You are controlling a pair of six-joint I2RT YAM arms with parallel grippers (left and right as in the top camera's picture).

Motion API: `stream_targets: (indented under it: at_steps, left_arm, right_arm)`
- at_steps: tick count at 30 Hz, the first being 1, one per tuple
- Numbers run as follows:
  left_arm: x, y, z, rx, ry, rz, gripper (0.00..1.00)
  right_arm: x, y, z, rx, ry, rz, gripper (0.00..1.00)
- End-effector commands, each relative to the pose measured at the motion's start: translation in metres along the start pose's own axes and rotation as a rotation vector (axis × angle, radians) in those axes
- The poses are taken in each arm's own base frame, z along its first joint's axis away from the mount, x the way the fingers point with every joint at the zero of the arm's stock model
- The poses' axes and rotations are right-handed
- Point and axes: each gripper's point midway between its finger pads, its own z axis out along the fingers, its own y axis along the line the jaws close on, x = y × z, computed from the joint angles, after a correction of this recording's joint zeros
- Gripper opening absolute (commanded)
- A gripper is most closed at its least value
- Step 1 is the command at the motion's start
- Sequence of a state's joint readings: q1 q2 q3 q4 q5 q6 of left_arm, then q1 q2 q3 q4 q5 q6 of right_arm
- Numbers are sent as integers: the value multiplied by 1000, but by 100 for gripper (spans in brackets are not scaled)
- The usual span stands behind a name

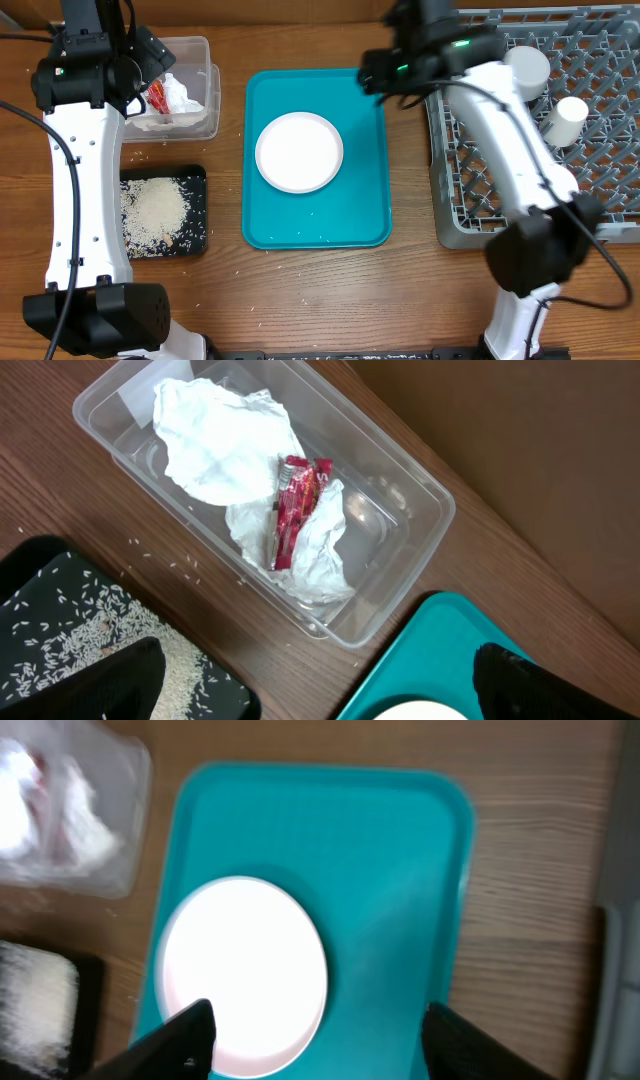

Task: Sort waste into correct bins and load items into the dishwasher
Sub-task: 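Reach the right gripper to the white plate and grasp its rim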

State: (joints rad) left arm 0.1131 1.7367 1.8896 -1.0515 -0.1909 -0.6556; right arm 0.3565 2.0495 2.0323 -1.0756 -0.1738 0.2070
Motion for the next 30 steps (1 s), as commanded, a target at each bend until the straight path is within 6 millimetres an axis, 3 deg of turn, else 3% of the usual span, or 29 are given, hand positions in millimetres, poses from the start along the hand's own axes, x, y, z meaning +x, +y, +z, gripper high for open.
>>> stream_targets:
  at_steps: [1,8,14,27,30]
  left_arm:
    - [0,-1,1,4,3,-2,100]
    - [0,-2,1,5,3,-2,100]
    - [0,-1,1,4,3,-2,100]
    - [0,-1,1,4,3,-2,100]
    - [0,-2,1,5,3,-2,100]
  right_arm:
    - [15,-8,41,141,43,-39,56]
    - [53,0,107,160,170,-49,46]
    - [82,-9,143,167,273,-33,43]
    - [105,-16,155,167,347,-36,37]
    - [120,-21,160,173,381,-31,29]
